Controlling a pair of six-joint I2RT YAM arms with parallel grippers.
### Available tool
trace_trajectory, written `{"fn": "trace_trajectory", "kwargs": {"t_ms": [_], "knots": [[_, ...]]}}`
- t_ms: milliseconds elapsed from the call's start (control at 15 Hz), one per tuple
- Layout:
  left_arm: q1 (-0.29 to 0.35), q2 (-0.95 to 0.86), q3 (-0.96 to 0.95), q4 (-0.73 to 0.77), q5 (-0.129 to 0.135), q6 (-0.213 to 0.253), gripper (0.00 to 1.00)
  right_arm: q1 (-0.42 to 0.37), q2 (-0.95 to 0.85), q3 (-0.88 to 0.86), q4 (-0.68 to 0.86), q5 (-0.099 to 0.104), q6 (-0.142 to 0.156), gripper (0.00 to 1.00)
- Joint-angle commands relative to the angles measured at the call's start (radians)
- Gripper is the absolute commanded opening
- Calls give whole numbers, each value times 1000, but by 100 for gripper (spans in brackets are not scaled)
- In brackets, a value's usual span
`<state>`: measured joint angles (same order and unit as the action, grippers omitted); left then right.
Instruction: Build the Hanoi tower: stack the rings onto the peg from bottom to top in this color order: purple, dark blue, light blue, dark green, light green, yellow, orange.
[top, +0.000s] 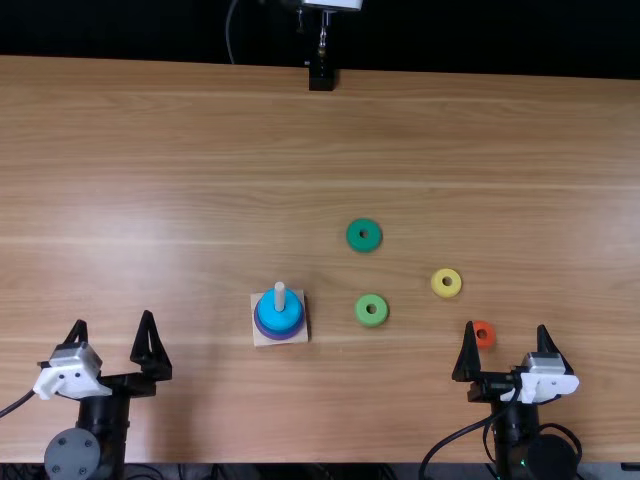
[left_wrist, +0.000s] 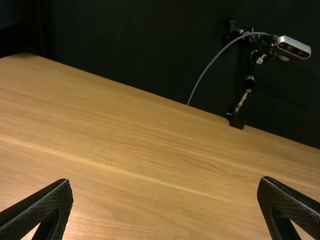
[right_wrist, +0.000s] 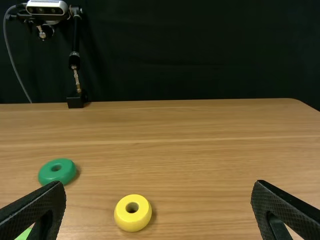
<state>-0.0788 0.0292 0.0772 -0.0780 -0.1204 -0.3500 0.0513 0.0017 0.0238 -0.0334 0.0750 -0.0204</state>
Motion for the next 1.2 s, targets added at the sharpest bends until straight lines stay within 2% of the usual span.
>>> {"fn": "trace_trajectory", "kwargs": {"t_ms": [0,133,200,733,867,1067,1133], "knots": [[-13,-29,-20,8,10,98,100,-7,-2,-9,3,2,4,100],[-24,-29,-33,4,10,223,100,-7,-2,-9,3,2,4,100],[-24,-29,-34,6,10,241,100,-7,-2,-9,3,2,4,100],[-22,-29,-76,23,4,245,100,-7,-2,-9,3,2,4,100],[-16,-29,-77,10,4,265,100,-7,-2,-9,3,2,4,100],[-21,-29,-77,8,8,446,100,-7,-2,-10,3,2,4,100],[-21,-29,-77,8,4,460,100,-7,-2,-9,3,2,4,100]]}}
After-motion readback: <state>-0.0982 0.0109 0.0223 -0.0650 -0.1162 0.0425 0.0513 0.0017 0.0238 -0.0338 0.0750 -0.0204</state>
